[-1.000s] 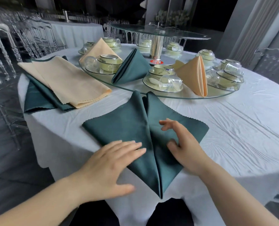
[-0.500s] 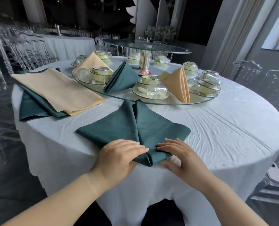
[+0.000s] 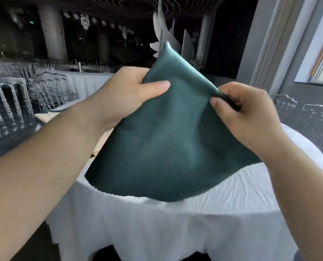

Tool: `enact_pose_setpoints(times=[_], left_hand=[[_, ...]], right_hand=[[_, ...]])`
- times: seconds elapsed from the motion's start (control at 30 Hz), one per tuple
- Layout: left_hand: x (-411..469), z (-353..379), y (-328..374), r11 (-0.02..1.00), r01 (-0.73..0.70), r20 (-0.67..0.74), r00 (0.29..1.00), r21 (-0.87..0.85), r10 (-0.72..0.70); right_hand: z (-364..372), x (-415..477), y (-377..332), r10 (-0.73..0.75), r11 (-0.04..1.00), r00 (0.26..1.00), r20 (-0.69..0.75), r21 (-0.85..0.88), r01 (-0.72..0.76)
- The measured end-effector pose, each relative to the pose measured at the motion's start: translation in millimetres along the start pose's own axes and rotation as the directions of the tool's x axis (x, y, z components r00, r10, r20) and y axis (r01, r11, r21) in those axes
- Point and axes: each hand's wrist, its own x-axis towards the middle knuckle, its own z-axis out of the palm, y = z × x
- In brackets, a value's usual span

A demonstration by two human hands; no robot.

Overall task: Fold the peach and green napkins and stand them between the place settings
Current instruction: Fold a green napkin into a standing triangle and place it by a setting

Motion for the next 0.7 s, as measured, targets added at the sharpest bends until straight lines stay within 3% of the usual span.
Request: enact_pose_setpoints(times=[0.1,0.23,0.33,0.5,0.6,0.7], left_hand=[[7,-9,20,0.998,-0.014,0.07,0.997,-0.059,0.018],[24,-15,14,0.991,0.092,0.157,0.985,-0.096,-0.076],[37,-9,-28,0.94,0.305,0.219,0.938,-0.154,-0.268],[55,-2,-125,0.79,0.598,0.333,0.777,-0.131,-0.533],[65,-1,-171,0.722,0.688,0.354,0.694,-0.07,-0.627],[79,-1,-204,0.675,0.738,0.351,0.634,-0.008,-0.689]], right_hand=[[-22,18,-14,0.037,0.992,0.995,0.095,0.114,-0.048],[-14,24,-5,0.19,0.883,0.925,0.329,0.353,-0.308],[17,20,26,0.312,0.82,0.816,0.487,0.296,-0.49],[86,0,80,0.455,0.722,0.603,0.655,0.125,-0.68],[120,-9,102,0.49,0.722,0.55,0.676,0.04,-0.691],[149,-7,120,0.499,0.763,0.563,0.658,-0.026,-0.646]])
